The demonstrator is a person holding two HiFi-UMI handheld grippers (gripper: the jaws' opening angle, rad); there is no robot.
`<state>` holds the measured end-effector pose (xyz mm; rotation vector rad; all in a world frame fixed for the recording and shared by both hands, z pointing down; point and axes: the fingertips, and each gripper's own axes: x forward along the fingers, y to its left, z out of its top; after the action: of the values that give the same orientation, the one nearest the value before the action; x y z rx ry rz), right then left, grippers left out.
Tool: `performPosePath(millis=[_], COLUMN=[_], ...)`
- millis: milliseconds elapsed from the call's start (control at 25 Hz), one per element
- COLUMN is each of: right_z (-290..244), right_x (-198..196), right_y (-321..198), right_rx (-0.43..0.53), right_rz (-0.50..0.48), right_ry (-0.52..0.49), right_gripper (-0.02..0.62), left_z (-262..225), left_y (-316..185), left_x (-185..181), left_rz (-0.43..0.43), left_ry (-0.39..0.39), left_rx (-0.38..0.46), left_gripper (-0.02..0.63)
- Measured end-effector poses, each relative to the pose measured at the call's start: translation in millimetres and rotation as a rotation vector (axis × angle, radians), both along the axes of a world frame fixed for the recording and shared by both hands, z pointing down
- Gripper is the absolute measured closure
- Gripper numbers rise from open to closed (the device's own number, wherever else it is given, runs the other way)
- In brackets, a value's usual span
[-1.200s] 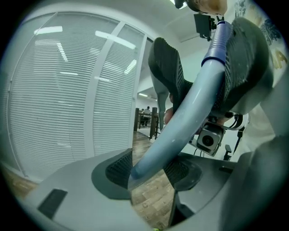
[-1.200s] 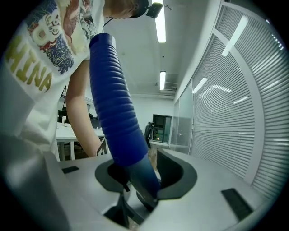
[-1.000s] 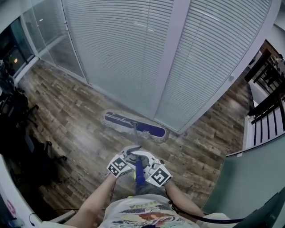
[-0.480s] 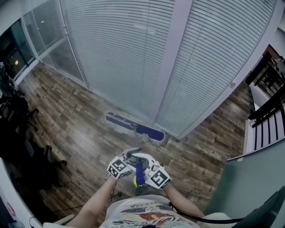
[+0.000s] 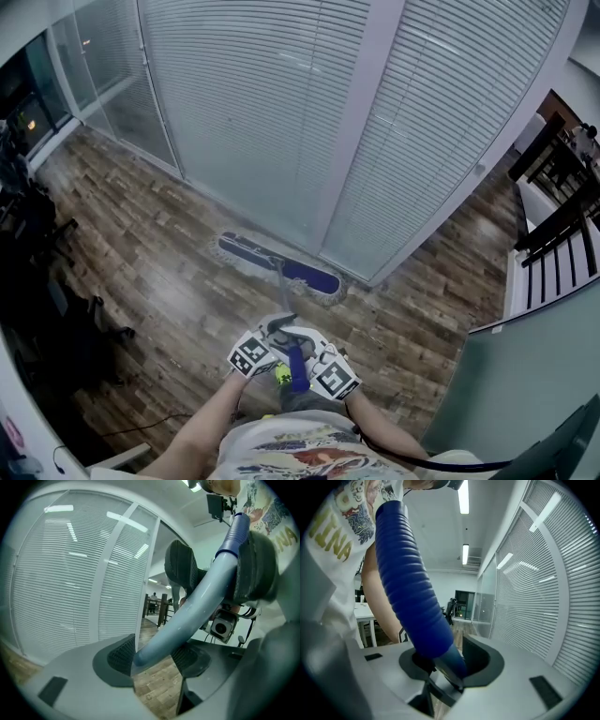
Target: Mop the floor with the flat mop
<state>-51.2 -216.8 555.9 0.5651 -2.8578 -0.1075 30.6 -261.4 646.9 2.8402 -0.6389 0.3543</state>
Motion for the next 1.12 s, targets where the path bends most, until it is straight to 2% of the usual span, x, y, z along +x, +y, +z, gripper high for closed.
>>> performPosePath(millis=[280,720,960,1120], right_z=[1.6,12.1,6.0,-5.1], right_x=[-12.0,-3.9,16.6,42.4], right_y=[86.2,262.2,333.1,379.1], right_rx=[0.026,-0.04,-0.064,-0.077], right_rz=[-0.007,0.078,0.104,0.152], right_ry=[0.034,0.029,0.012,-0.041], right_gripper=[0.454,0.454,0.451,0.451], left_z=[-1.7,4.4,1.5,-7.9], left_y=[87.5,266.9,340.3,389.8], left_x=[-10.9,-2.5,17.0,40.2], left_rz=[0.007,0.05,0.059,0.057], left_ry=[0.013,0.016,0.012,0.041], left_rx=[-0.003,0.007,-0.005,-0.006], left_gripper=[0.399,0.393,0.393,0.393])
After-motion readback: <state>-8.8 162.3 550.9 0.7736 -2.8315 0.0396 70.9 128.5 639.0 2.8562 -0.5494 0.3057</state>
